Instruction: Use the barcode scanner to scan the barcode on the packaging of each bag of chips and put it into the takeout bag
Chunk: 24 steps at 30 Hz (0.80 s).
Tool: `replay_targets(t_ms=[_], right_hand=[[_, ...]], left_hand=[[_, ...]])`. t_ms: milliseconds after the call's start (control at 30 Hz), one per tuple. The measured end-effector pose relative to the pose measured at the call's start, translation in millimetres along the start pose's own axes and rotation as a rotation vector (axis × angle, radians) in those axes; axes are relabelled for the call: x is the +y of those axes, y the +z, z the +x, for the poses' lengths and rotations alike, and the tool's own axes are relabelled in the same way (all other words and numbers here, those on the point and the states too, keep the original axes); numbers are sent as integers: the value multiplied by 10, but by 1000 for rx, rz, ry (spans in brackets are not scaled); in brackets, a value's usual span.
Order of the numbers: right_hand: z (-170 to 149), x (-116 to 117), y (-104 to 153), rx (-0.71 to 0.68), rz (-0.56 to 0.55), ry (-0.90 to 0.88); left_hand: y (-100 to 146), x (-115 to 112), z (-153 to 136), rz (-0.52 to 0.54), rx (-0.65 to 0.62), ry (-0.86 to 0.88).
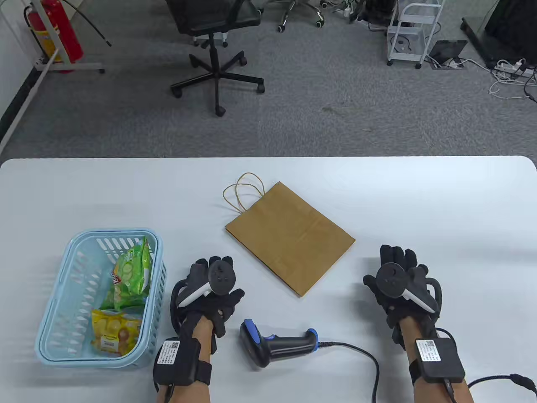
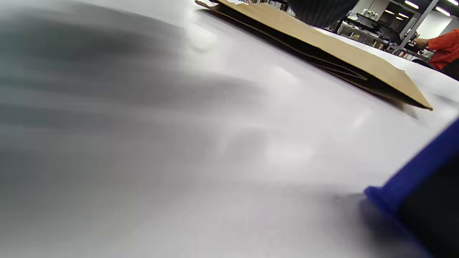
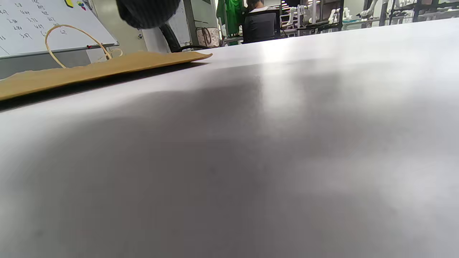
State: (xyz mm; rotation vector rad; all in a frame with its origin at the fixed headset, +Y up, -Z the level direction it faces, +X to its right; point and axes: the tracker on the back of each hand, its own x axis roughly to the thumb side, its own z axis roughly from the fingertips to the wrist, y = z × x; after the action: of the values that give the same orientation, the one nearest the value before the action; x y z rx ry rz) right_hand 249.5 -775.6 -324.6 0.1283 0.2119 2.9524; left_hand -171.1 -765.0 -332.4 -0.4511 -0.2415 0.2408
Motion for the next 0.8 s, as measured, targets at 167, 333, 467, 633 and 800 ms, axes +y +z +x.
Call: replay_targets(t_ms=[167, 333, 467, 633, 800], right_hand=[[-1, 3, -4, -2, 3, -9], [68, -14, 3, -27, -14, -4], [199, -34, -12, -56, -13, -2], [461, -191, -59, -93, -40, -158], [956, -242, -304, -123, 38, -108]], left_hand=[[-17, -17, -50, -11, 24, -1], [-11, 4, -84, 13, 14, 45], [-30, 5, -105, 9, 19, 59], [-33, 46, -122, 23, 23, 77], [-52, 79, -98, 32, 11, 91]])
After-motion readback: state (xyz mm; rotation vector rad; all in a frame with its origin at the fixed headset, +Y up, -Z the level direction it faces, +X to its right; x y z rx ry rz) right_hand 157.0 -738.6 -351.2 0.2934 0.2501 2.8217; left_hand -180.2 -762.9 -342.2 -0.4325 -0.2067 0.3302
